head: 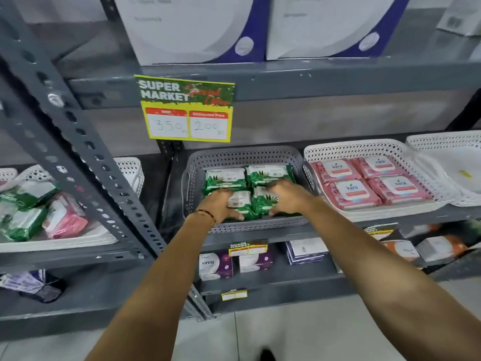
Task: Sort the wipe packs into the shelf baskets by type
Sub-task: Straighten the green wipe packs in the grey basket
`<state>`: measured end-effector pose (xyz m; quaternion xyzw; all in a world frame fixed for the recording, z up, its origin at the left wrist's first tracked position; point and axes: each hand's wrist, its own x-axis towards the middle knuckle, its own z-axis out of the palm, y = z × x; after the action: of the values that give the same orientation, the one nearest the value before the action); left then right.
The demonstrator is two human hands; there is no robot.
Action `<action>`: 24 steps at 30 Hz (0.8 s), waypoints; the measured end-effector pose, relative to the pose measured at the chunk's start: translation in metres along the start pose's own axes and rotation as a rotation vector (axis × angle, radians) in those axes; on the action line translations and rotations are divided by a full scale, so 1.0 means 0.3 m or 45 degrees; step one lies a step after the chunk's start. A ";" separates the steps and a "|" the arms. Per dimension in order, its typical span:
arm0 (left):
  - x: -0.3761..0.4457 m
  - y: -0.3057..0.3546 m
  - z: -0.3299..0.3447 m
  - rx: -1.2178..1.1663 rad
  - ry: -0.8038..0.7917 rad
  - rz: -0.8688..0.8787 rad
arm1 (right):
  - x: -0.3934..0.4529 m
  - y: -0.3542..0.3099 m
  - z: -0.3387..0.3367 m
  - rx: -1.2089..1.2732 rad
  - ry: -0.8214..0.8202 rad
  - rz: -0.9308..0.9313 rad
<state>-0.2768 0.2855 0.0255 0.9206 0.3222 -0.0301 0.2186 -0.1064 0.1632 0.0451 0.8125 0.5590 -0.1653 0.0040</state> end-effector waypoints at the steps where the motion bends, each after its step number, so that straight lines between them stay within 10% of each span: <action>1: 0.000 -0.004 0.002 0.060 -0.003 0.002 | 0.003 -0.002 0.004 -0.013 -0.001 -0.011; 16: 0.017 -0.027 0.007 0.124 0.119 0.082 | 0.027 0.015 0.018 0.001 -0.084 -0.053; 24: 0.094 0.022 -0.020 0.069 0.316 0.012 | 0.095 0.042 0.009 0.169 0.406 0.044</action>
<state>-0.2510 0.2997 0.0279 0.9242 0.3417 0.0765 0.1523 -0.0864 0.1836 0.0325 0.8363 0.5265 -0.0710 -0.1356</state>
